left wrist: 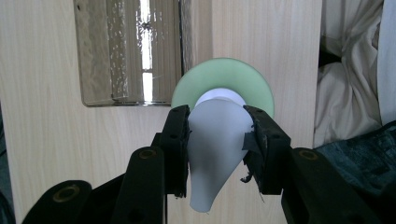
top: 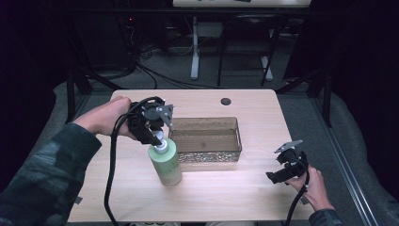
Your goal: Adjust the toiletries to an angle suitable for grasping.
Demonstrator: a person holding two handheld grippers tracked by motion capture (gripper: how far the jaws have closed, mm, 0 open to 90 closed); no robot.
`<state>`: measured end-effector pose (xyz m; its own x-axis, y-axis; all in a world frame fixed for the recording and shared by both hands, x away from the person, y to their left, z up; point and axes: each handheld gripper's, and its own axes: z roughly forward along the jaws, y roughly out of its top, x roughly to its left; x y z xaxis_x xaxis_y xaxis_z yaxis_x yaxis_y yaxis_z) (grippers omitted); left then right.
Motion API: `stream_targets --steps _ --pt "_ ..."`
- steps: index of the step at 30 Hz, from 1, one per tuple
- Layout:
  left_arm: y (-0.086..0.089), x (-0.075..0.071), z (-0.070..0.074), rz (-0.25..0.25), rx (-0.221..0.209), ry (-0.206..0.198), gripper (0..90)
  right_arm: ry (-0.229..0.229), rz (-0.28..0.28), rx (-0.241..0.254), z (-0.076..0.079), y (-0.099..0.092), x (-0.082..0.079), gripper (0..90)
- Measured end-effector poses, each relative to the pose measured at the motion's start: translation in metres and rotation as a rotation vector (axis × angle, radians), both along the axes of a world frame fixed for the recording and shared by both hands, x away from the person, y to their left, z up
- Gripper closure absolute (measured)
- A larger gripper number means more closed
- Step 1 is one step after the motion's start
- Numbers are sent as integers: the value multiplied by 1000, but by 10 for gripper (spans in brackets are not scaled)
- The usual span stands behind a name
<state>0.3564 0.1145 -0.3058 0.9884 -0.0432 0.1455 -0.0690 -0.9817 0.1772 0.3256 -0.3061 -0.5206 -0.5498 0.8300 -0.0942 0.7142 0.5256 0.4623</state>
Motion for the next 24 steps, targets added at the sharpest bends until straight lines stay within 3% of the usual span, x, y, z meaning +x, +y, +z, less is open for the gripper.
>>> stream_targets --steps 17,24 --pt "-11 -4 22 -17 41 -13 629 -4 3 -4 1 -1 0 0" --pt "-12 -4 29 -19 35 -19 629 -5 2 -7 0 -1 0 0"
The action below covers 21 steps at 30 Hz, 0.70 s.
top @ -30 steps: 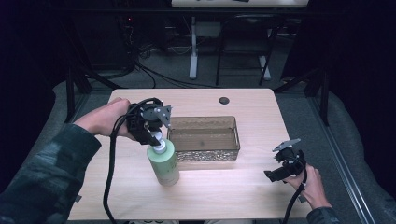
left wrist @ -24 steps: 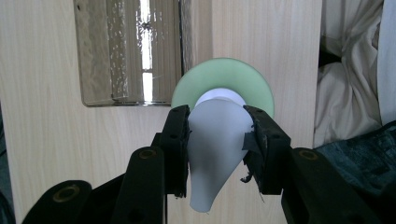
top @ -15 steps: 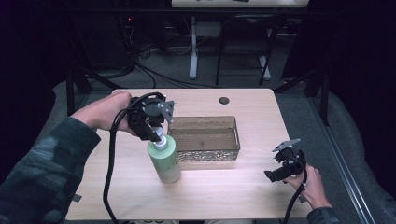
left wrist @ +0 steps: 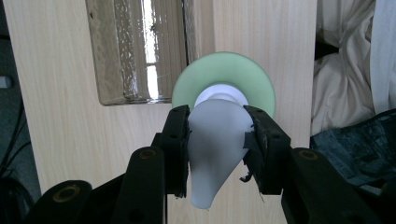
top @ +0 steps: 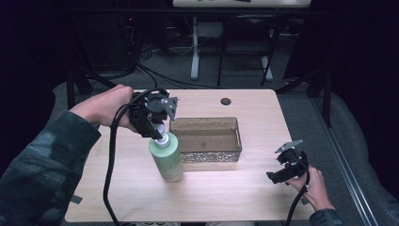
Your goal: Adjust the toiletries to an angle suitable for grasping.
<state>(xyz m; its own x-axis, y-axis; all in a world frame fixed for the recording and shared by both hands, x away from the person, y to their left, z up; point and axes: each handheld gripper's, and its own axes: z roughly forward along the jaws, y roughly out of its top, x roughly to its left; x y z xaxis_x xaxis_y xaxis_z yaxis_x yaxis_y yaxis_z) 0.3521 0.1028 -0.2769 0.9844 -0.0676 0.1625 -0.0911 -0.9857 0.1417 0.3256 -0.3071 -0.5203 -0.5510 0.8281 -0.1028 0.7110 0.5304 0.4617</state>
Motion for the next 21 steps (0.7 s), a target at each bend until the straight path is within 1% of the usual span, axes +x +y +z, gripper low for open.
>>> stream_targets --steps 1,5,6,7,10,13,14,15,16,18,19,21 --pt "0 0 2 1 5 4 630 0 0 -1 0 0 0 0" --pt "1 0 6 2 -6 -7 629 1 -2 -3 0 0 0 0" --pt "0 0 8 3 0 -6 629 1 -1 -4 0 0 0 0" --pt "1 1 9 -1 -11 -8 630 2 -2 -6 0 0 0 0" --pt "1 1 14 4 -2 -11 629 6 -4 -1 -1 0 0 0" --pt "0 3 20 1 -7 -15 629 8 -3 0 -1 0 1 0" --pt "0 3 21 1 -12 -15 630 8 1 -6 -1 0 2 0" --pt "0 3 23 -1 -6 -17 630 9 0 -9 -1 0 2 0" --pt "-1 4 24 1 -11 -18 630 9 -3 -7 -1 1 2 0" --pt "-2 4 27 -4 0 -20 630 10 0 -5 -1 2 3 0" --pt "-2 4 28 -5 -8 -23 630 11 2 -7 -1 2 3 0" --pt "-3 3 31 -4 -8 -22 630 11 4 -7 -1 3 3 0"
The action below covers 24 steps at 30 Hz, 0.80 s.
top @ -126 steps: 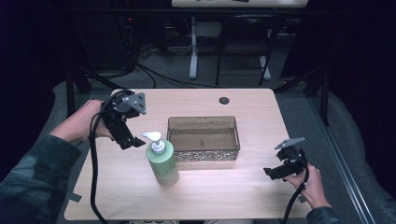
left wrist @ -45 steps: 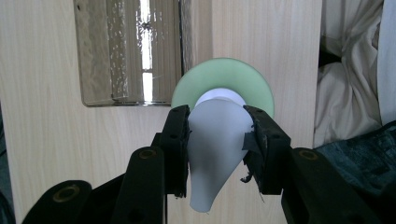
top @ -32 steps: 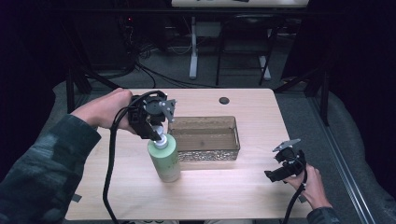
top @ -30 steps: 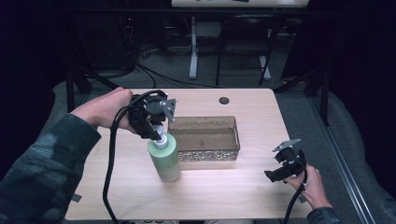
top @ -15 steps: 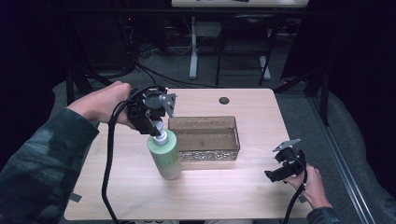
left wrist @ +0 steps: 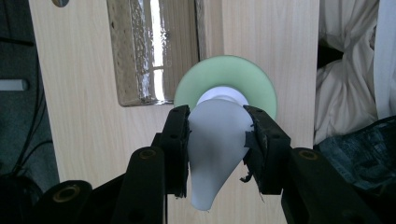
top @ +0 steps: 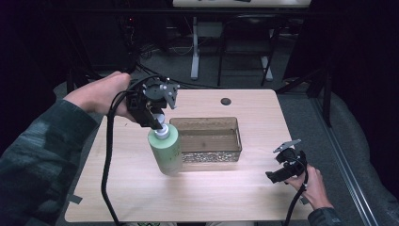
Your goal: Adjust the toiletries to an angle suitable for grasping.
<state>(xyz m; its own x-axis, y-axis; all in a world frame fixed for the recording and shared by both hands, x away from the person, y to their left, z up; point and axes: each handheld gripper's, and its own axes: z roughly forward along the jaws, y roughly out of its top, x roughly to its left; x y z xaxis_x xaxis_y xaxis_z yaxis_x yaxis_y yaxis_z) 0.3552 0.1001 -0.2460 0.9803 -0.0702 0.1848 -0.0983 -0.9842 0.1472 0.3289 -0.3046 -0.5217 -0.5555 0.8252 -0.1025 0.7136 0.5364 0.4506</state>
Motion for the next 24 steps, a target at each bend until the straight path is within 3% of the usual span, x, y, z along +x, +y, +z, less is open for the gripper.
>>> stream_targets --steps 24 --pt "-4 -1 34 0 -12 -50 630 7 6 -11 -3 0 0 0"
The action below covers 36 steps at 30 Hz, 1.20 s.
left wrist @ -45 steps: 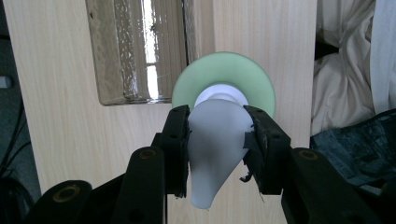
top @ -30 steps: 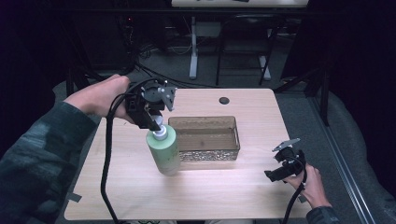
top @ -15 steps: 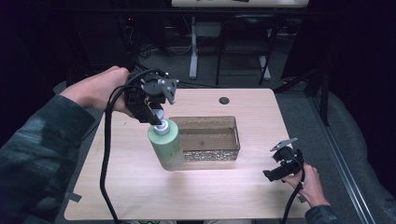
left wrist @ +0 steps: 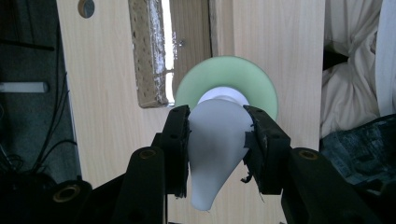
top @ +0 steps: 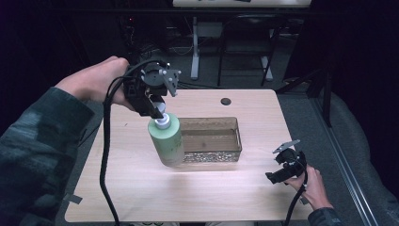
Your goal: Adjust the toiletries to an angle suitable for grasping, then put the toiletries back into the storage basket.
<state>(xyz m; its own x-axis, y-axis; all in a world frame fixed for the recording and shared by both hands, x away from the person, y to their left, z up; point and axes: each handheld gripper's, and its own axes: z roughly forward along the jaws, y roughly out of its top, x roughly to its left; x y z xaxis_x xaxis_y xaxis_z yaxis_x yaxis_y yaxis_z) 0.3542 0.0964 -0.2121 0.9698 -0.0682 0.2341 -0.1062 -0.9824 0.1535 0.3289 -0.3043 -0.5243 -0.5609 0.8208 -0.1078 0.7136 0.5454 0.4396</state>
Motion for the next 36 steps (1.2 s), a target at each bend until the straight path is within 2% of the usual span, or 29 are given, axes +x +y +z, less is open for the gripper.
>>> stream_targets --steps 2,10,17,36 --pt "0 1 2 -4 0 -8 631 4 -5 14 0 0 -1 0" --pt "-1 6 16 10 -16 -18 630 5 -6 12 0 0 -1 0" --pt "-5 13 23 21 -5 -31 630 6 -6 12 0 0 -1 0" --pt "-15 36 18 81 15 -43 631 5 -6 0 0 -1 -1 0"
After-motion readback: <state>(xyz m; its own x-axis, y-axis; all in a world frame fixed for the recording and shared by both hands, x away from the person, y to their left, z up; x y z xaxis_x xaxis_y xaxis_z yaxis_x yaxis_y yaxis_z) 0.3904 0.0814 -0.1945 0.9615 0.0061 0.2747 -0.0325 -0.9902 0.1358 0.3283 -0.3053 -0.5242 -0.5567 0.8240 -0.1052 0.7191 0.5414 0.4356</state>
